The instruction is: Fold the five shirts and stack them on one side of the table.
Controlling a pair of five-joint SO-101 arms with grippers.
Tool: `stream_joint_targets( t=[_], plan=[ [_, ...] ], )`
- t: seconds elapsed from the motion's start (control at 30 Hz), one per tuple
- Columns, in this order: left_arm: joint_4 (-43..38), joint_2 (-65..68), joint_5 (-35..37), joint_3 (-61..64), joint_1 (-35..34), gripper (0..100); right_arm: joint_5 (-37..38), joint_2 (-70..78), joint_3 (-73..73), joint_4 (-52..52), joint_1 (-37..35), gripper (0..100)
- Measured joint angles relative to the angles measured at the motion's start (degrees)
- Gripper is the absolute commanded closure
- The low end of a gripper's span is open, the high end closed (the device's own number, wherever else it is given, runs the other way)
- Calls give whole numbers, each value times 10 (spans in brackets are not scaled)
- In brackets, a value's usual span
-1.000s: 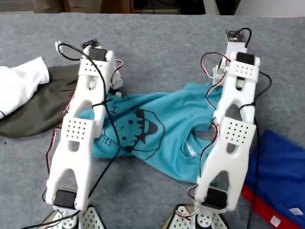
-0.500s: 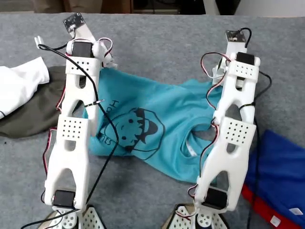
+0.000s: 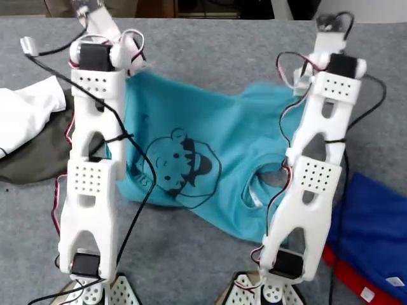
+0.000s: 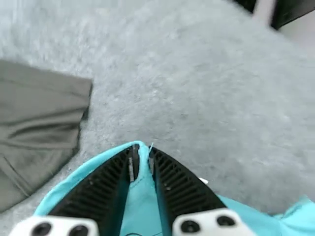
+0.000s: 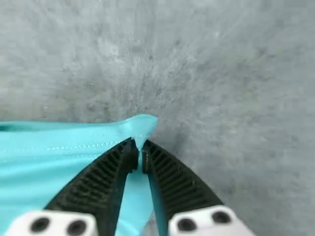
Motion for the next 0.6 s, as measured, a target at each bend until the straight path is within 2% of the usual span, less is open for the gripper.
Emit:
stream_joint_targets(
  t=[0.3, 0.4, 0.6],
  plan=[
    [1, -195, -18, 36, 8, 981, 16, -214, -18, 23, 0, 994],
    [1, -272, -45, 119, 8, 981, 47, -306, 21, 25, 0, 994],
    [1, -484, -96, 360, 8, 981, 87, -527, 177, 25, 0, 994]
  ],
)
